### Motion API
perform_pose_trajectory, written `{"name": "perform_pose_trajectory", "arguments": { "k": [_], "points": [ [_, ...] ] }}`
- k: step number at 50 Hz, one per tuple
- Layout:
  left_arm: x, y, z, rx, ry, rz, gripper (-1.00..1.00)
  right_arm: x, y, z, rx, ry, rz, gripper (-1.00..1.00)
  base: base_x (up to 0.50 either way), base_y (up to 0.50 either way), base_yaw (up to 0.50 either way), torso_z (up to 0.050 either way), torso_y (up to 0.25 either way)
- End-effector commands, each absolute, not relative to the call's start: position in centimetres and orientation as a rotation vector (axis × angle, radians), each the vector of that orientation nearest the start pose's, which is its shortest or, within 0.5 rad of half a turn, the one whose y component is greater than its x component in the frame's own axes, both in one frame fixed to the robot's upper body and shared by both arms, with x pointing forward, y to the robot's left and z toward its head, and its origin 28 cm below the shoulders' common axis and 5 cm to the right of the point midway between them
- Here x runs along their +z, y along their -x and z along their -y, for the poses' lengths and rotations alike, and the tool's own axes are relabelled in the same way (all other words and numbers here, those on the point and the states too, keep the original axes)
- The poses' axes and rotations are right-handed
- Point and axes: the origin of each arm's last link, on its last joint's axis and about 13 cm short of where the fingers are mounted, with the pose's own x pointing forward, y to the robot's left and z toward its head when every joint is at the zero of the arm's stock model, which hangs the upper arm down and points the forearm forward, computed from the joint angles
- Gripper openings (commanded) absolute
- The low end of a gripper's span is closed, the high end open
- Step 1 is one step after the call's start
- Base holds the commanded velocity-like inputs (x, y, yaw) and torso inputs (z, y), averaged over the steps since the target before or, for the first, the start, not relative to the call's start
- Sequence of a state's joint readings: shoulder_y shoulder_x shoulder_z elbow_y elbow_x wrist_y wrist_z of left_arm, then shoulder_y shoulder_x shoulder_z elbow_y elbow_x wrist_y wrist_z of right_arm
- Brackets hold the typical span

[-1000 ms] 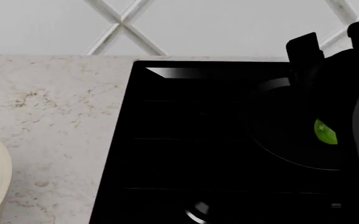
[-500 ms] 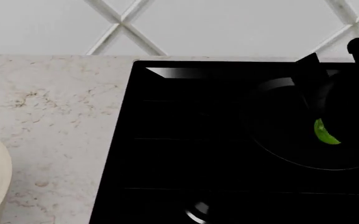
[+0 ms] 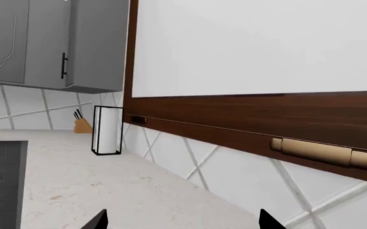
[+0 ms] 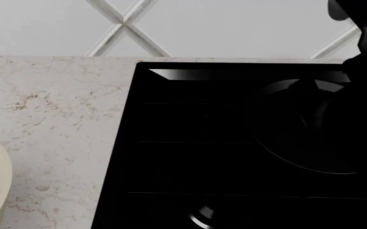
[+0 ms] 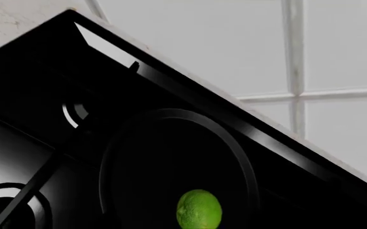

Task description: Pick the lime from the pan and place it in the bowl.

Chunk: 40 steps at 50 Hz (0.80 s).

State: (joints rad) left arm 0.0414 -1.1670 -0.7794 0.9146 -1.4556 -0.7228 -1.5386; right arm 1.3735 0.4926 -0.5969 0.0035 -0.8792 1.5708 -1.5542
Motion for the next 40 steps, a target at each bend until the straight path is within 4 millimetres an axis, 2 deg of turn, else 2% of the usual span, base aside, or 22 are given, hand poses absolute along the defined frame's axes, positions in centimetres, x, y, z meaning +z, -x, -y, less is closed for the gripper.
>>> {"name": "perform_pose_trajectory", "arguments": {
  "k": [1,3,4,8,30,33,36,40],
  "points": [
    [27.7,-13.4,-31.9,0.977,-0.074,0.355,1.00,35.1,-29.0,20.5,0.235,0.447,-0.531,1.00,0.00,0.00,0.00,0.000,0.000],
    [27.7,-13.5,-31.9,0.976,-0.076,0.354,1.00,34.8,-29.1,20.5,0.232,0.444,-0.536,1.00,0.00,0.00,0.00,0.000,0.000],
    [28.3,-13.6,-31.8,0.976,-0.079,0.353,1.00,34.7,-29.3,20.6,0.228,0.441,-0.540,1.00,0.00,0.00,0.00,0.000,0.000],
    [27.6,-13.7,-31.8,0.976,-0.080,0.349,1.00,34.5,-29.6,20.8,0.213,0.432,-0.544,1.00,0.00,0.00,0.00,0.000,0.000],
    [27.1,-13.8,-32.0,0.971,-0.071,0.332,1.00,33.8,-30.9,21.5,0.142,0.407,-0.569,1.00,0.00,0.00,0.00,0.000,0.000],
    [28.0,-13.7,-31.9,0.971,-0.070,0.335,1.00,33.7,-31.1,21.5,0.137,0.405,-0.572,1.00,0.00,0.00,0.00,0.000,0.000],
    [27.2,-13.8,-31.9,0.970,-0.071,0.332,1.00,33.5,-31.5,21.6,0.130,0.398,-0.576,1.00,0.00,0.00,0.00,0.000,0.000],
    [27.1,-13.8,-31.9,0.971,-0.071,0.330,1.00,33.3,-31.8,21.6,0.129,0.393,-0.576,1.00,0.00,0.00,0.00,0.000,0.000]
  ]
}}
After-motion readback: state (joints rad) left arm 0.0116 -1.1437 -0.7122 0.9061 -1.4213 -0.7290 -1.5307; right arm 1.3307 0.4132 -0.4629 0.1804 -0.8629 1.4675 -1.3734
